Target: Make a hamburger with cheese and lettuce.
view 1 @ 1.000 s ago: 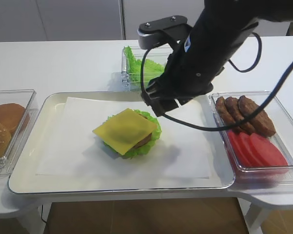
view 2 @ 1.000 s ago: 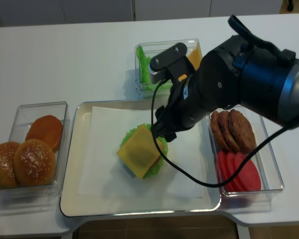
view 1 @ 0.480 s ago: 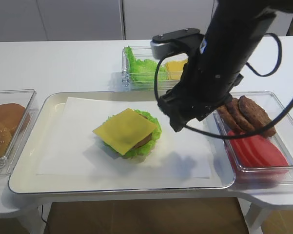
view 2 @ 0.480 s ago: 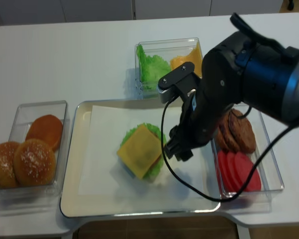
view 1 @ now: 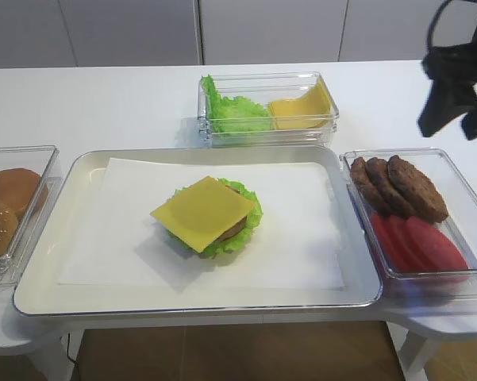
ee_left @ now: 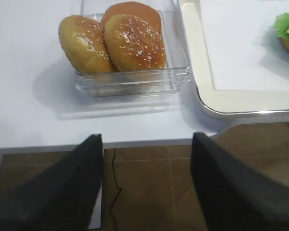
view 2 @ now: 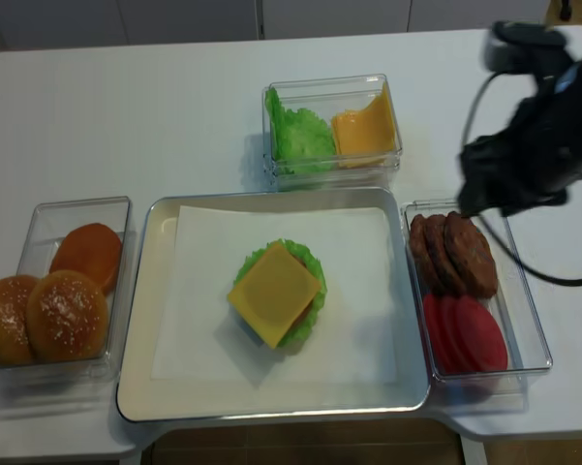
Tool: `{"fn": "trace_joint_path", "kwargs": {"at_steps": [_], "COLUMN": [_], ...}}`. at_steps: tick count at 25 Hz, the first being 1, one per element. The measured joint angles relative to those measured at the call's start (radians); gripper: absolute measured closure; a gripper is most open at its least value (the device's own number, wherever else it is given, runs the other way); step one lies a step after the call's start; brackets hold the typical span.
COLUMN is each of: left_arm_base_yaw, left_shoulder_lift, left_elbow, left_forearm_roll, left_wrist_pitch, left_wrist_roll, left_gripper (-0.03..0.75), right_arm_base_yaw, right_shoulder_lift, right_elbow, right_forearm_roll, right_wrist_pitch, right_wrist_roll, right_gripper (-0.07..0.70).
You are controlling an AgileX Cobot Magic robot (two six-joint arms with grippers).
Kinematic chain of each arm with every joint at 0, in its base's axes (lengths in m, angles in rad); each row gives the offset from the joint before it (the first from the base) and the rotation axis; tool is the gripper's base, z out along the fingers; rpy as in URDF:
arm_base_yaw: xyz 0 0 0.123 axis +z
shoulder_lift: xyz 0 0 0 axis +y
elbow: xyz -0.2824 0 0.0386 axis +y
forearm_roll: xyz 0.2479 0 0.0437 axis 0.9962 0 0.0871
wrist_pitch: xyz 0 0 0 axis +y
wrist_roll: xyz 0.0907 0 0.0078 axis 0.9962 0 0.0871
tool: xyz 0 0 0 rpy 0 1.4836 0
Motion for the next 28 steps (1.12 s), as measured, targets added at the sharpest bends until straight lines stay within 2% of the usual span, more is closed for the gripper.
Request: {"fn": "trace_joint_path", "kwargs": {"at_steps": [4, 11, 22, 28], "left_arm_base_yaw": [0.0, 0.0, 0.0, 0.0], "left_shoulder_lift": [0.0, 0.0, 0.0, 0.0], "left_elbow": [0.0, 0.0, 0.0, 0.0], "left_forearm_roll": [0.0, 0.0, 0.0, 0.0], "left_wrist_pitch": [0.0, 0.0, 0.0, 0.0], "left_wrist_roll": [0.0, 0.0, 0.0, 0.0], "left_gripper": [0.285, 0.285, 0.285, 0.285], "right_arm_base_yaw": [-0.089, -0.094, -0.094, -0.094], "right_shoulder_lift": [-0.042, -0.141, -0.439, -0.627], "right_elbow": [0.0, 0.007, 0.246, 0.36], "right_forearm_roll": [-0.07, -0.116, -0.142, -0.144], "right_wrist_pitch": [0.061, 0.096, 0.104, 0.127], "right_wrist_roll": [0.047, 0.106, 0.137, 0.141], "right_gripper": [0.211, 0.213, 0.213, 0.213]}}
